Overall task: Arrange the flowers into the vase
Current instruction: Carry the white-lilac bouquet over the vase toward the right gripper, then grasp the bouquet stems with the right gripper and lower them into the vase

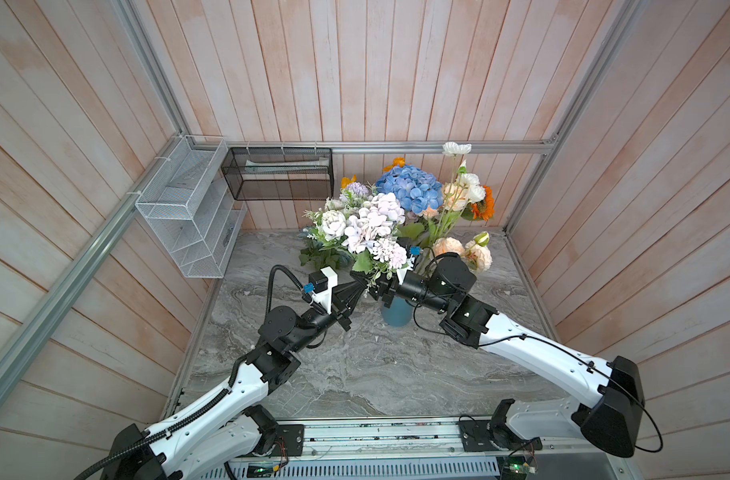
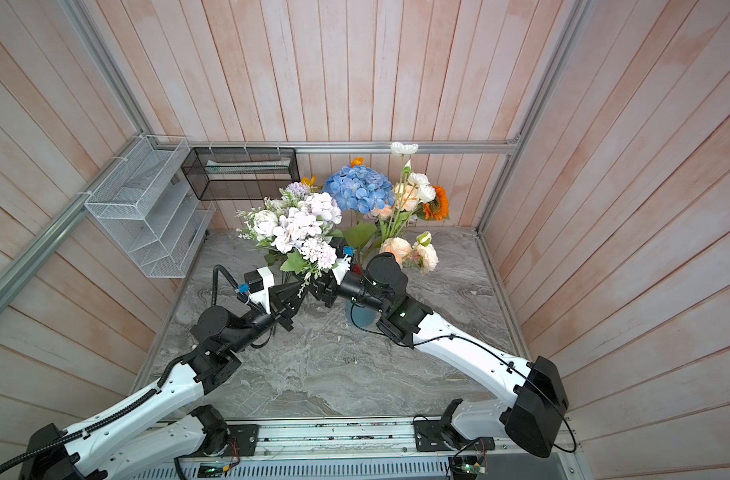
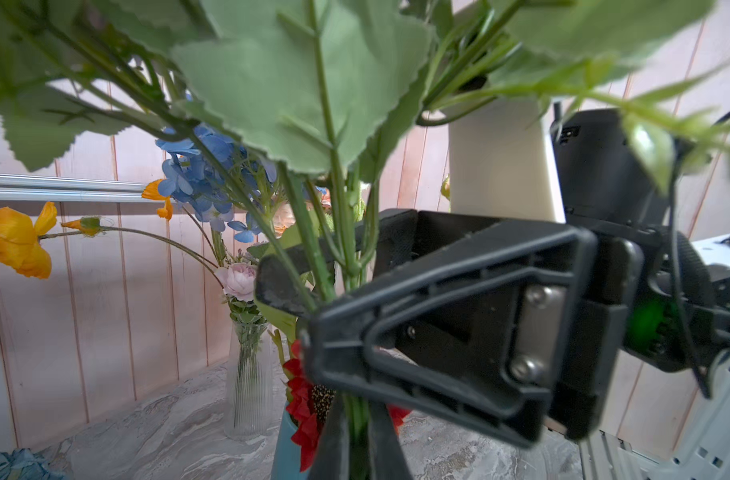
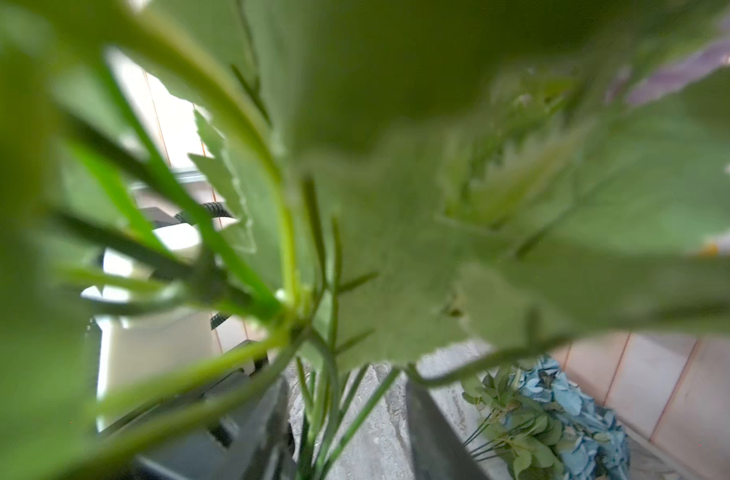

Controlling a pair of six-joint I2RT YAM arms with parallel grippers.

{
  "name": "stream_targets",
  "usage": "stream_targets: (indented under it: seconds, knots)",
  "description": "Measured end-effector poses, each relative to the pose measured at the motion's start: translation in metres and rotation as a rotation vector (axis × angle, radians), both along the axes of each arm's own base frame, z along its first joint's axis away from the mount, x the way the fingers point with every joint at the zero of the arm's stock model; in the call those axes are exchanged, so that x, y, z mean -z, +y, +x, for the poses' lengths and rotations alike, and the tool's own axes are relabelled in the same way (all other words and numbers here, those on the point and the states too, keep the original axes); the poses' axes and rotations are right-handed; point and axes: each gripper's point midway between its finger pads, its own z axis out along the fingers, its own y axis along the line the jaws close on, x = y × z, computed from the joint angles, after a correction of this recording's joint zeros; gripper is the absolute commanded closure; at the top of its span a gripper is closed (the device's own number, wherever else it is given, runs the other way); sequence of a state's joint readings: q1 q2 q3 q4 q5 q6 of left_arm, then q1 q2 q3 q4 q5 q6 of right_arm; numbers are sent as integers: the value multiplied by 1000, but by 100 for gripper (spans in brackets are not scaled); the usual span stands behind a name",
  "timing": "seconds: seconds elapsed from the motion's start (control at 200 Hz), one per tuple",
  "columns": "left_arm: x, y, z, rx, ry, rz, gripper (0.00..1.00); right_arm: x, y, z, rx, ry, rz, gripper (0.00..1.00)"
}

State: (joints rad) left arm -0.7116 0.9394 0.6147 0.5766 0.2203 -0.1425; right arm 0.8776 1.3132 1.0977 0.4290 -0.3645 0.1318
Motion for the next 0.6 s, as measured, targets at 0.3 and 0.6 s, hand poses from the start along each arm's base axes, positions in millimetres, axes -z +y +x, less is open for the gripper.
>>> stream_targets:
  seconds: [0.3,0.6]
  knots:
    - [0,-1,4,-25,-17,20,98,-3,3,-6,-28,-1,10,100]
    - [2,2,10,-68,4,19,0,-12,-6,-4,24,-47,19,100]
